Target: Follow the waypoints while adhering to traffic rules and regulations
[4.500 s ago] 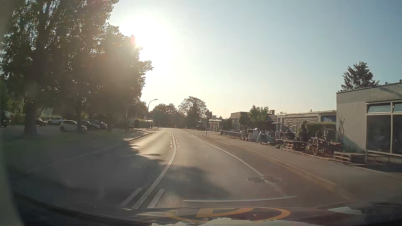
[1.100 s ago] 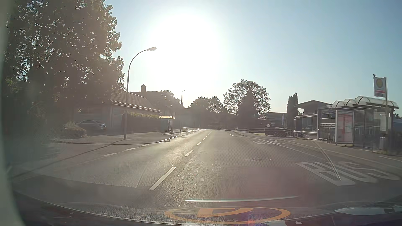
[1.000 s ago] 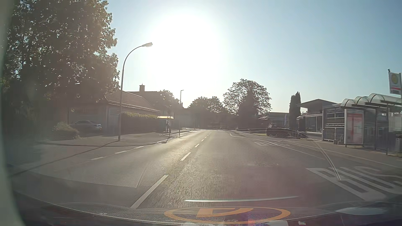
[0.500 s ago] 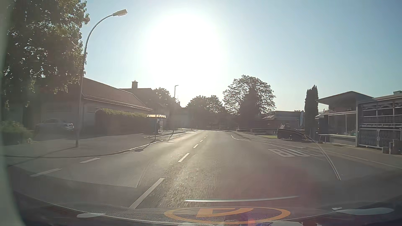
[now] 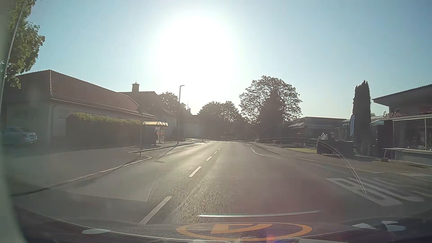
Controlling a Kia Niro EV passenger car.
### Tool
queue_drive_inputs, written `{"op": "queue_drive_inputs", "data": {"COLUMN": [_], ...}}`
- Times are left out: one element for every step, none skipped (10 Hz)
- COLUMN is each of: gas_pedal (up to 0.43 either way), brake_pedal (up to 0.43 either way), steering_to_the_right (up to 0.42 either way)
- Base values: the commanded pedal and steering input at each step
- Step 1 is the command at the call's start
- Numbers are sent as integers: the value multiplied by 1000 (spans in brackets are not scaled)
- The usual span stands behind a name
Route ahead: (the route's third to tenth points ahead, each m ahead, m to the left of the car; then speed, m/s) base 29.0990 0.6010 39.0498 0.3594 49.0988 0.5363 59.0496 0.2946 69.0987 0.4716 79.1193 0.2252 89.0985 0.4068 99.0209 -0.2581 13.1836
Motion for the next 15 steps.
{"op": "queue_drive_inputs", "data": {"gas_pedal": [138,138,138,138,138,138,150,150,150,157,157,157,157,157,157], "brake_pedal": [0,0,0,0,0,0,0,0,0,0,0,0,0,0,0], "steering_to_the_right": [3,3,3,3,1,-1,-1,-1,-1,-1,-1,-1,-1,-1,-1]}}
